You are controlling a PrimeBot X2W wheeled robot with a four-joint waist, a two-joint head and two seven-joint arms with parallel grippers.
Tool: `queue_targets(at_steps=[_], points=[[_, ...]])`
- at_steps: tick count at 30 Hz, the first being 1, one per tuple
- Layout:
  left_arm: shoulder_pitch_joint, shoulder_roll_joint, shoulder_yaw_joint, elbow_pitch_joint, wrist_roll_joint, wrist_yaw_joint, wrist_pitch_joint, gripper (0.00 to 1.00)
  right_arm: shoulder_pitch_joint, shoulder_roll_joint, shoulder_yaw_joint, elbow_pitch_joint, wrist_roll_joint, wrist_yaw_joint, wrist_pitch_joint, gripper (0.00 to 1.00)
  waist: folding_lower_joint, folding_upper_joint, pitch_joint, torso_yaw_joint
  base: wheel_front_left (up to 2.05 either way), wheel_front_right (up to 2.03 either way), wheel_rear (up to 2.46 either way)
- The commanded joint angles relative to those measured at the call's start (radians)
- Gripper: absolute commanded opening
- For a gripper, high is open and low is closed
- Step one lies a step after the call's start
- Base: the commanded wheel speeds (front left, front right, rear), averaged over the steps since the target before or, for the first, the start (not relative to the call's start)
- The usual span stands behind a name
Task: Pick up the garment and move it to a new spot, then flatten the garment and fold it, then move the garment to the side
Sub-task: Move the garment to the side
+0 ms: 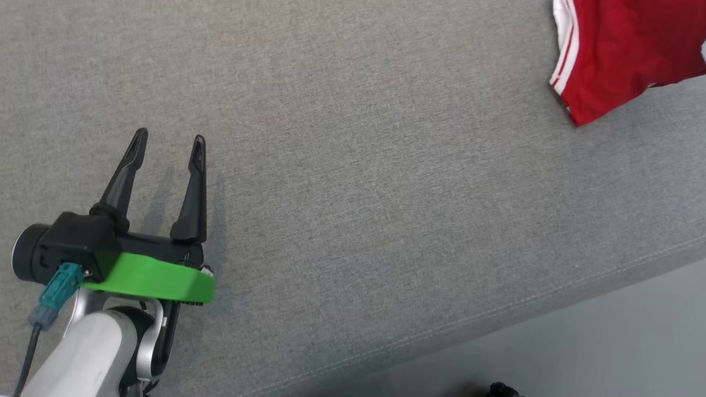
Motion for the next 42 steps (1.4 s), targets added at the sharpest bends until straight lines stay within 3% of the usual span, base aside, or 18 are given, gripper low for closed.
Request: queue_targets(at_steps=[1, 14, 15, 16, 17, 18, 19, 23, 32, 42], points=[[-0.020, 0.007, 0.000, -0.004, 0.011, 0.006, 0.003, 1.00, -0.018, -0.008, -0.005, 0.009, -0.014, -0.001, -0.016, 0.00, -0.0001, 0.0000, 0.042, 0.035, 0.00, 0.00, 0.00], [-0.062, 0.033, -0.026, -0.096, 0.054, 0.023, 0.063, 1.00, -0.090, -0.046, -0.031, 0.191, -0.203, -0.001, -0.150, 0.00, -0.0001, 0.0000, 0.127, 0.058, 0.00, 0.00, 0.00], [-0.063, 0.035, -0.027, -0.100, 0.054, 0.023, 0.064, 1.00, -0.091, -0.055, -0.041, 0.196, -0.214, -0.001, -0.160, 0.09, -0.0001, 0.0000, 0.131, 0.058, 0.00, 0.00, 0.00], [-0.064, 0.037, -0.027, -0.105, 0.055, 0.024, 0.066, 1.00, -0.092, -0.064, -0.053, 0.200, -0.228, -0.002, -0.172, 0.33, -0.0001, 0.0000, 0.134, 0.059, 0.00, 0.00, 0.00], [-0.065, 0.039, -0.028, -0.108, 0.056, 0.023, 0.069, 1.00, -0.092, -0.069, -0.064, 0.203, -0.242, -0.001, -0.181, 0.50, -0.0001, 0.0000, 0.137, 0.059, 0.00, 0.00, 0.00], [-0.065, 0.041, -0.029, -0.111, 0.057, 0.023, 0.071, 1.00, -0.092, -0.072, -0.077, 0.204, -0.255, -0.001, -0.190, 0.88, -0.0001, 0.0000, 0.140, 0.059, 0.00, 0.00, 0.00], [-0.064, 0.044, -0.029, -0.113, 0.057, 0.024, 0.072, 1.00, -0.091, -0.074, -0.089, 0.205, -0.269, -0.001, -0.199, 1.00, -0.0001, 0.0000, 0.142, 0.059, 0.00, 0.00, 0.00], [-0.062, 0.053, -0.027, -0.117, 0.057, 0.024, 0.078, 1.00, -0.076, -0.081, -0.146, 0.208, -0.331, -0.001, -0.220, 1.00, -0.0001, 0.0000, 0.148, 0.057, 0.00, 0.00, 0.00], [-0.068, 0.052, -0.030, -0.105, 0.045, 0.016, 0.077, 1.00, -0.022, -0.017, -0.270, 0.208, -0.423, -0.002, -0.231, 1.00, -0.0001, 0.0000, 0.131, 0.055, 0.00, 0.00, 0.00], [-0.048, 0.013, -0.020, -0.012, 0.000, -0.005, 0.018, 1.00, 0.016, 0.058, -0.270, 0.186, -0.464, -0.001, -0.268, 1.00, -0.0001, 0.0000, 0.025, 0.070, 0.00, 0.00, 0.00]])
